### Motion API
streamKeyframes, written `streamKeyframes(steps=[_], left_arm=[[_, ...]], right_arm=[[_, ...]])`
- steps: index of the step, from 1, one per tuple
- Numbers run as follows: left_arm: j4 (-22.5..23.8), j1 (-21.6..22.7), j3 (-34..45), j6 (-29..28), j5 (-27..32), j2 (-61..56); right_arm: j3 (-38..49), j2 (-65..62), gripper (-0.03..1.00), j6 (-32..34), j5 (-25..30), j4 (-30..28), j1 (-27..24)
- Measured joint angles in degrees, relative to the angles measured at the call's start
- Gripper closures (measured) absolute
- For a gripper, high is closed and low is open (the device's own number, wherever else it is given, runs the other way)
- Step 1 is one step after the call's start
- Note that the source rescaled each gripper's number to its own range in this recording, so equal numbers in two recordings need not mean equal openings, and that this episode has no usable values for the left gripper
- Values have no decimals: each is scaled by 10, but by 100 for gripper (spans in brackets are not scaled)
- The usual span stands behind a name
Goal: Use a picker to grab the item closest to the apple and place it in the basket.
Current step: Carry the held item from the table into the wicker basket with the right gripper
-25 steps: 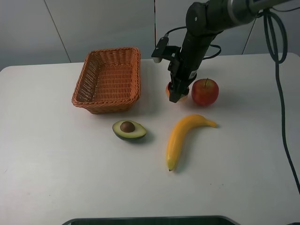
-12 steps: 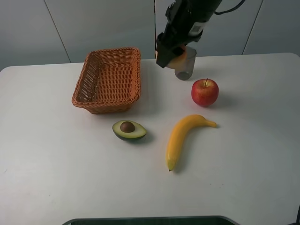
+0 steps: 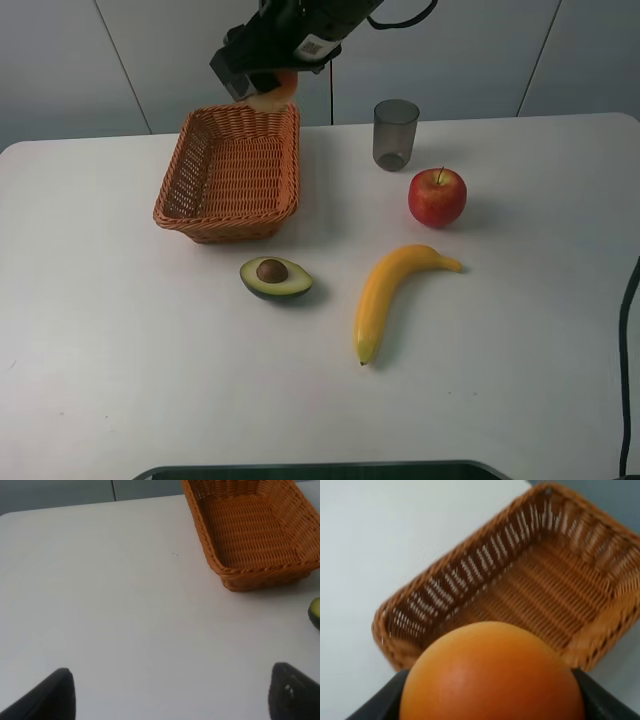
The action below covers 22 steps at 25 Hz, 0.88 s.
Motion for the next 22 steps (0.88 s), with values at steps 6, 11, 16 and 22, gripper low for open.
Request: streamKeyframes(steps=[6, 11, 16, 22], left_arm=[[0, 0, 0, 1, -1, 0], [0, 0, 0, 1, -1, 0], [0, 0, 0, 1, -1, 0], [0, 0, 0, 1, -1, 0]], right_arm=[[0, 77, 97, 15, -88, 19, 2], [0, 131, 97, 15, -128, 19, 3], [0, 155, 97, 15, -158, 19, 3], [0, 164, 97, 15, -179, 19, 3]])
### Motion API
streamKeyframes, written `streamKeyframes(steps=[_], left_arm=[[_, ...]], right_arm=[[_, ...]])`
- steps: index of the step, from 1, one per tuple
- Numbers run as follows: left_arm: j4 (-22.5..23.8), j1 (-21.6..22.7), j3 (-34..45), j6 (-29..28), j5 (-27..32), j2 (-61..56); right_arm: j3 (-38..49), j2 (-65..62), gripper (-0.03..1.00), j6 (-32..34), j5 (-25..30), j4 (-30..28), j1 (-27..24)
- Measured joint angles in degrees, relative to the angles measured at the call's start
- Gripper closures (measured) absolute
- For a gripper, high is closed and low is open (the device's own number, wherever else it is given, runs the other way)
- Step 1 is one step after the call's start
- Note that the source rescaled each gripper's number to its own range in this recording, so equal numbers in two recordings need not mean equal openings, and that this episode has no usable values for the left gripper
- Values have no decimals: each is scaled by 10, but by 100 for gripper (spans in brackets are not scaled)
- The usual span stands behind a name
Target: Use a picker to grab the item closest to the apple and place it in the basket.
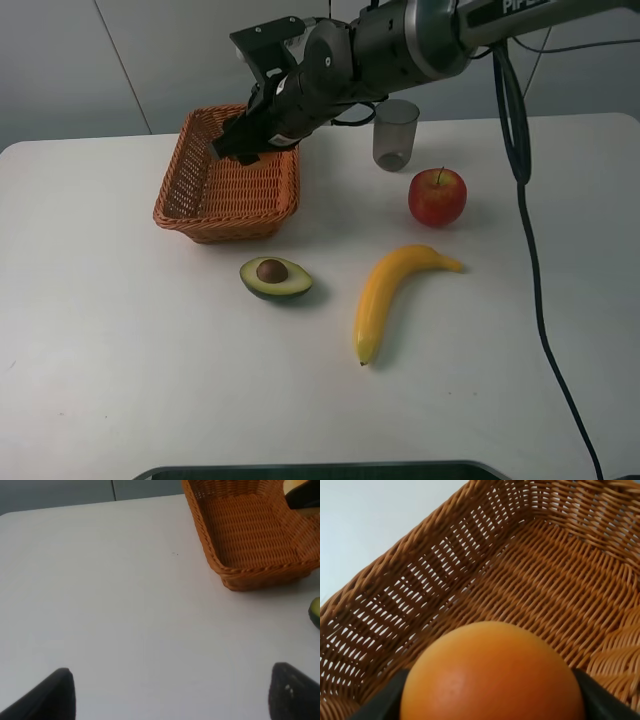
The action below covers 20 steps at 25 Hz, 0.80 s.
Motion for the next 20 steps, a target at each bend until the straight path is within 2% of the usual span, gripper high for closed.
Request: streamKeyframes(steps=[2, 3, 4, 7, 8, 9, 15, 20], left_arm=[[0, 0, 0, 0, 0, 0], [0, 0, 0, 0, 0, 0], [0, 0, 0, 0, 0, 0], [0, 0, 0, 0, 0, 0], [0, 0, 0, 0, 0, 0], [0, 0, 0, 0, 0, 0], [0, 0, 0, 0, 0, 0], [0, 0, 0, 0, 0, 0]], right_arm=[[0, 2, 97, 0, -1, 0, 0], [0, 2, 93, 0, -1, 0, 0], [0, 2, 77, 0, -3, 0, 0], [0, 2, 19, 4, -4, 2, 0], [0, 2, 7, 6, -4, 2, 0], [0, 2, 1, 7, -4, 2, 0], [0, -3, -3, 10, 0, 2, 0], [0, -57, -3, 11, 86, 2, -4]])
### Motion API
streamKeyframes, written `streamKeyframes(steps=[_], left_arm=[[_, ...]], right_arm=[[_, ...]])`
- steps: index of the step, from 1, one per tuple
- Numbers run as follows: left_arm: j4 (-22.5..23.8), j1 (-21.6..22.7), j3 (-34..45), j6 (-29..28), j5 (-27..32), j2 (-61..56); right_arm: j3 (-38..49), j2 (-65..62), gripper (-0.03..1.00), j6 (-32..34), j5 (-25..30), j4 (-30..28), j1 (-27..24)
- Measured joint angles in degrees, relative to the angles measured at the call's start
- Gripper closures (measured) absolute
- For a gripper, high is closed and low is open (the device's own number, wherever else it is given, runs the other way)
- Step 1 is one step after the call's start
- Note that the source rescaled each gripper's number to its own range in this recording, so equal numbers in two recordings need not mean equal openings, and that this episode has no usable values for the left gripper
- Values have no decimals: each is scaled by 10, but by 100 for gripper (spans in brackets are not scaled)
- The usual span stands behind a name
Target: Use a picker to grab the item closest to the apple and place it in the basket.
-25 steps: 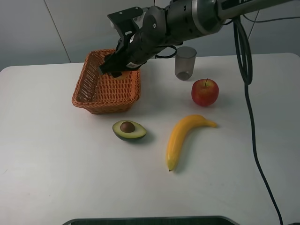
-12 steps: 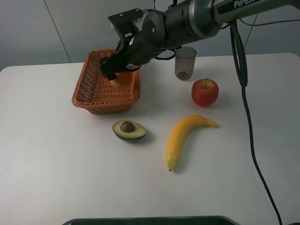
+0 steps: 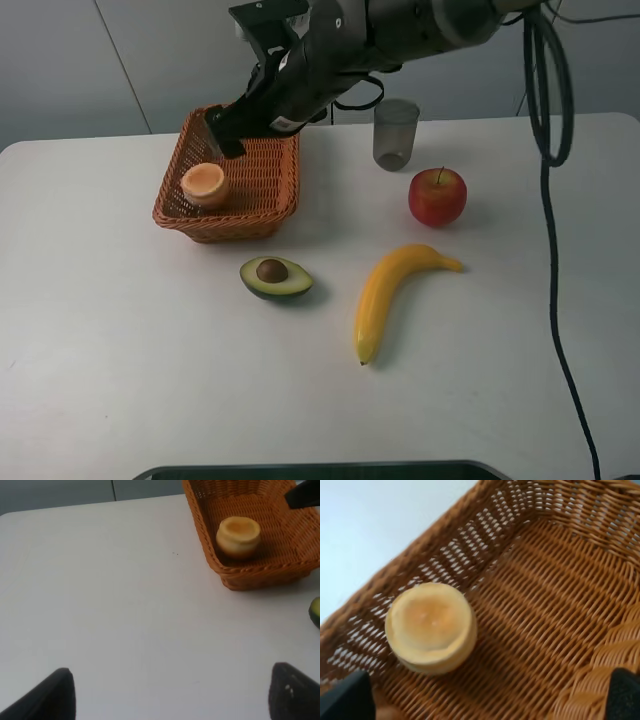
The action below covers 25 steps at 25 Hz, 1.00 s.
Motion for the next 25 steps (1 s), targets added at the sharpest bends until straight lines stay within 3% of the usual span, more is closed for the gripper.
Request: streamKeyframes(steps=[3, 6, 17, 21, 25], left_arm=[[0, 0, 0, 0, 0, 0], [0, 0, 0, 0, 0, 0], [0, 0, 0, 0, 0, 0], [0, 0, 0, 0, 0, 0], [0, 0, 0, 0, 0, 0]], right_arm=[[14, -47, -3, 8, 65, -7, -20], [70, -108, -3, 30, 93, -19, -57], [348, -457, -3, 93, 143, -75, -298], [392, -597, -3, 120, 202, -109, -371], [405, -727, -3, 168, 294, -166, -386]])
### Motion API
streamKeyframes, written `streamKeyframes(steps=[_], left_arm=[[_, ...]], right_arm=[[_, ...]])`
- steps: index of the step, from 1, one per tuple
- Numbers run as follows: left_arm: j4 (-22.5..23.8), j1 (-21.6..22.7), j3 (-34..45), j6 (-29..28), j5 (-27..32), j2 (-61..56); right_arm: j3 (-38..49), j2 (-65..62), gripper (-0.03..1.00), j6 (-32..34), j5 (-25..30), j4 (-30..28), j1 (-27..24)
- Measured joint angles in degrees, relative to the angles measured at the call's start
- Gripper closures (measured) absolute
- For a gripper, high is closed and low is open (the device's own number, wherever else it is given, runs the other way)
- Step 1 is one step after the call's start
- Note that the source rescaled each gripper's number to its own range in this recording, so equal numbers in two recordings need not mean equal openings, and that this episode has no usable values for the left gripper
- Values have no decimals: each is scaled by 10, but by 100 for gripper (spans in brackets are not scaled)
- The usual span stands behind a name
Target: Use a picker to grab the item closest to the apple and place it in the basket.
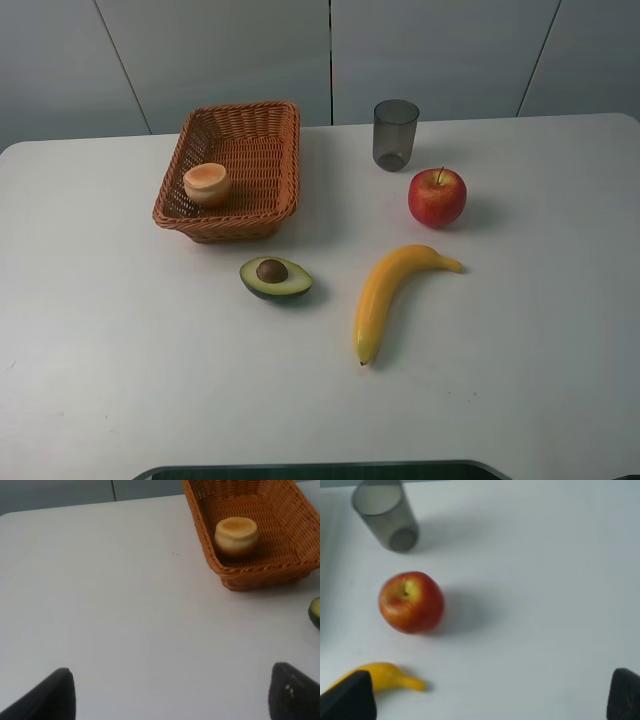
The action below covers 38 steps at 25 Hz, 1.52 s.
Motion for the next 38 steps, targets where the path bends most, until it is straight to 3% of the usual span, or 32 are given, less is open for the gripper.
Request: streamKeyframes(steps=[4, 16, 28, 38], left_arm=[[0, 0, 0, 0, 0, 0], [0, 0, 0, 0, 0, 0], [0, 0, 0, 0, 0, 0], [0, 0, 0, 0, 0, 0]], right_arm=[[2, -108, -3, 14, 79, -18, -3], [45, -394, -3, 15, 186, -23, -3], [145, -438, -3, -23, 146, 1, -3], [148, -438, -3, -30, 135, 1, -3]])
